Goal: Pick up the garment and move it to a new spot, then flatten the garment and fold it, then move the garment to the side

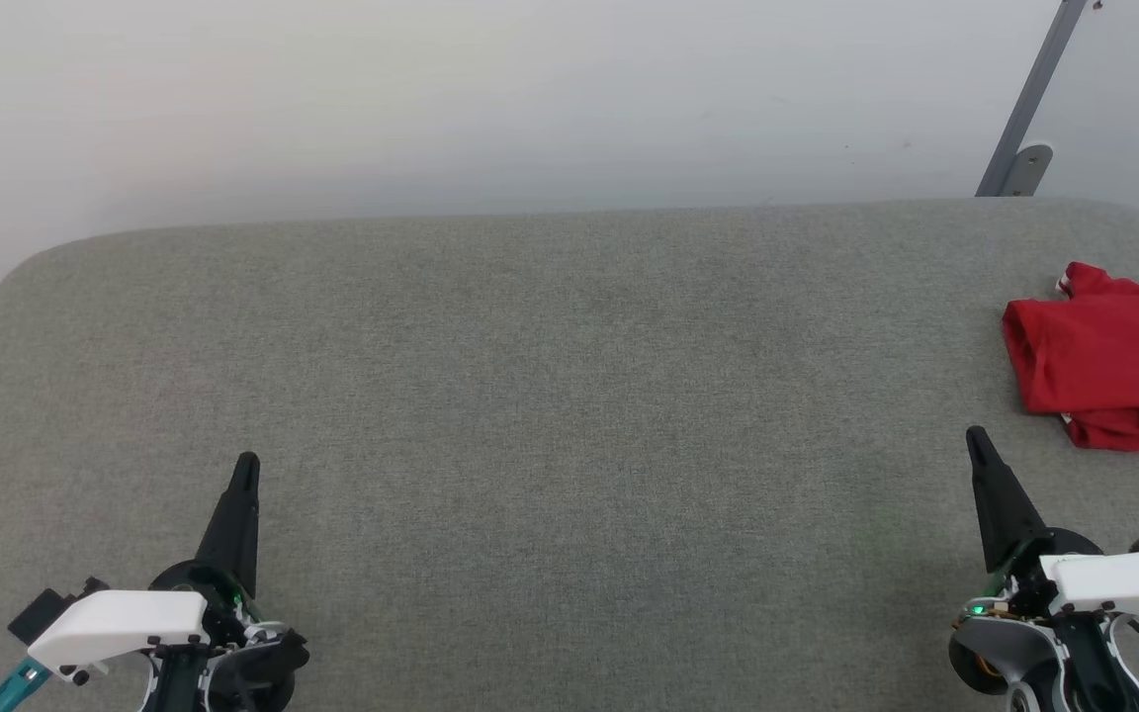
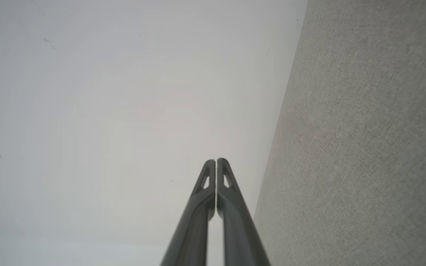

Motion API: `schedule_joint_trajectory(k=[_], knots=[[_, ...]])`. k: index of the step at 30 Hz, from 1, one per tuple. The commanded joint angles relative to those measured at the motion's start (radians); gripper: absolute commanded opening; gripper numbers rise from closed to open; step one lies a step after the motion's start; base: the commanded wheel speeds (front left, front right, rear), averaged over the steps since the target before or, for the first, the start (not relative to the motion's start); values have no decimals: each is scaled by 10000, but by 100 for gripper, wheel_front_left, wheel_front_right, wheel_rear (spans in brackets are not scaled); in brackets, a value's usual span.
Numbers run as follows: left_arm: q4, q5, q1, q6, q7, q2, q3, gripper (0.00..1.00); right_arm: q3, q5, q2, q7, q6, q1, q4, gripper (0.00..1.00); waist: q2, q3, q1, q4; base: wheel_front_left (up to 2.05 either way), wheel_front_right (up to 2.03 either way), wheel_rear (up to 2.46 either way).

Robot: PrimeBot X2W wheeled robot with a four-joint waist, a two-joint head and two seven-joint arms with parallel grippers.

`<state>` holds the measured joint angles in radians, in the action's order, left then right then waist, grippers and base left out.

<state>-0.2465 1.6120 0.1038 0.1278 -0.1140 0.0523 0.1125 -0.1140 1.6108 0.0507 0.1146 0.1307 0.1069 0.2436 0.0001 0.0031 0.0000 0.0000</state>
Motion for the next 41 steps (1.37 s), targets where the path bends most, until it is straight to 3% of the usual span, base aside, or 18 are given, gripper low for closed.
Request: schedule_joint_trajectory(k=[1,41], knots=[[-2,33,121,53,-19,-13,0,0,-11,36,-15,29,0,47,28,0,-1,0,0,0,0,0,0],[-1,19,123,53,-32,-20,16,0,-7,39,-15,27,0,46,27,0,-1,0,0,0,0,0,0]])
